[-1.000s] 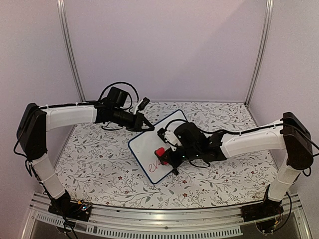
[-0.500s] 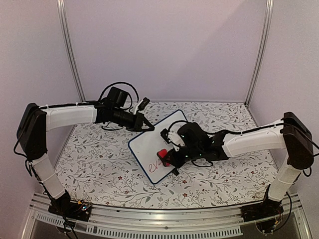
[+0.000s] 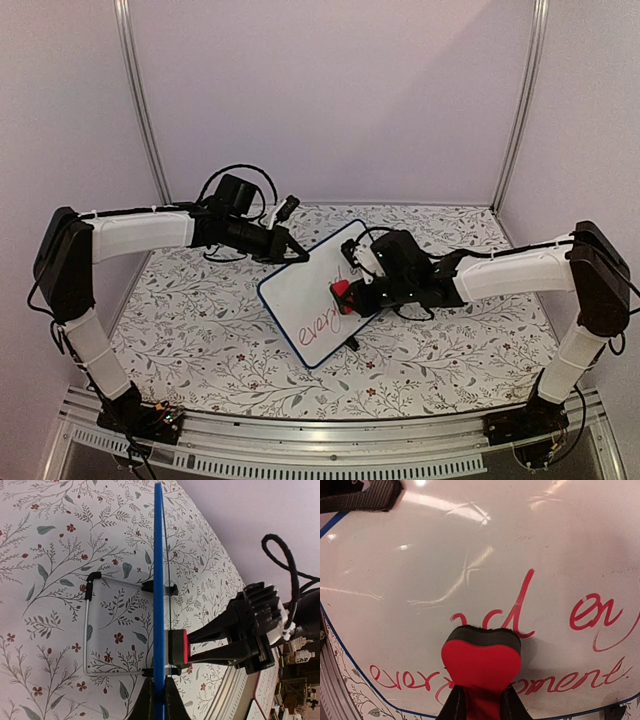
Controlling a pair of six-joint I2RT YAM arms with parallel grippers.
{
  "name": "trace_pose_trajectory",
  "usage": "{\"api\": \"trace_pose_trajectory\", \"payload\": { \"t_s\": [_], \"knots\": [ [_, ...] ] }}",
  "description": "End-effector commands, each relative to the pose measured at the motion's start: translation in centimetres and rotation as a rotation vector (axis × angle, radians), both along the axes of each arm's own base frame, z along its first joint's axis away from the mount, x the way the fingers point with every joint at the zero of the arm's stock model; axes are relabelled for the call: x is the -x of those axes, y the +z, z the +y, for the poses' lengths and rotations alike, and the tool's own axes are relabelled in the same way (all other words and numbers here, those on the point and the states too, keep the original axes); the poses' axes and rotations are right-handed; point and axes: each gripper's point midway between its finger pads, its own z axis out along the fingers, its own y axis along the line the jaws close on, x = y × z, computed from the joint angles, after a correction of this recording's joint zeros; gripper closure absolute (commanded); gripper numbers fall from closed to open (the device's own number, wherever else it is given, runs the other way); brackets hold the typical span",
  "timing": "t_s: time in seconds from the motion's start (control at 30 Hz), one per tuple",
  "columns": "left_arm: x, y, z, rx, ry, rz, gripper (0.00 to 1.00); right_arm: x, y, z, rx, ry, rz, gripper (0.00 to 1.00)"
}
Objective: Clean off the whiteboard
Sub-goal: Erase the whiteboard at the center of the board.
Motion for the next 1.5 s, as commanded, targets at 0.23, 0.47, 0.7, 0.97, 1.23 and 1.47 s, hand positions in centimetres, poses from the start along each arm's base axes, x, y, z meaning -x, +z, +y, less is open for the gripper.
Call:
{"api": "trace_pose_trajectory", "payload": {
  "t_s": [0.23, 0.47, 0.7, 0.97, 1.23, 1.47],
  "knots": [
    [1.5, 1.0, -1.0, 0.031, -0.069, 0.003, 1.00, -4.2, 0.3, -4.4, 0.008, -0.233, 0.003, 0.95],
    [1.5, 0.9, -1.0, 0.030, -0.069, 0.005, 1.00, -3.2, 1.1, -2.4, -0.062, -0.125, 0.030, 0.94],
    [1.5, 0.9, -1.0, 0.028, -0.071, 0.004, 1.00, -1.2, 2.6, 0.4, -0.126, 0.007, -0.003, 0.94],
    [1.5, 0.7, -1.0, 0.027, -0.069, 0.008, 1.00, 1.0, 2.7, 3.0, -0.090, 0.111, -0.049, 0.94],
    [1.5, 0.8, -1.0, 0.028, -0.070, 0.008, 1.00, 0.5, 1.4, 1.7, -0.030, 0.046, -0.054, 0.94],
    [1.5, 0.9, -1.0, 0.029, -0.070, 0.006, 1.00, -3.1, 1.2, -2.4, -0.025, -0.162, -0.038, 0.96]
  ]
}}
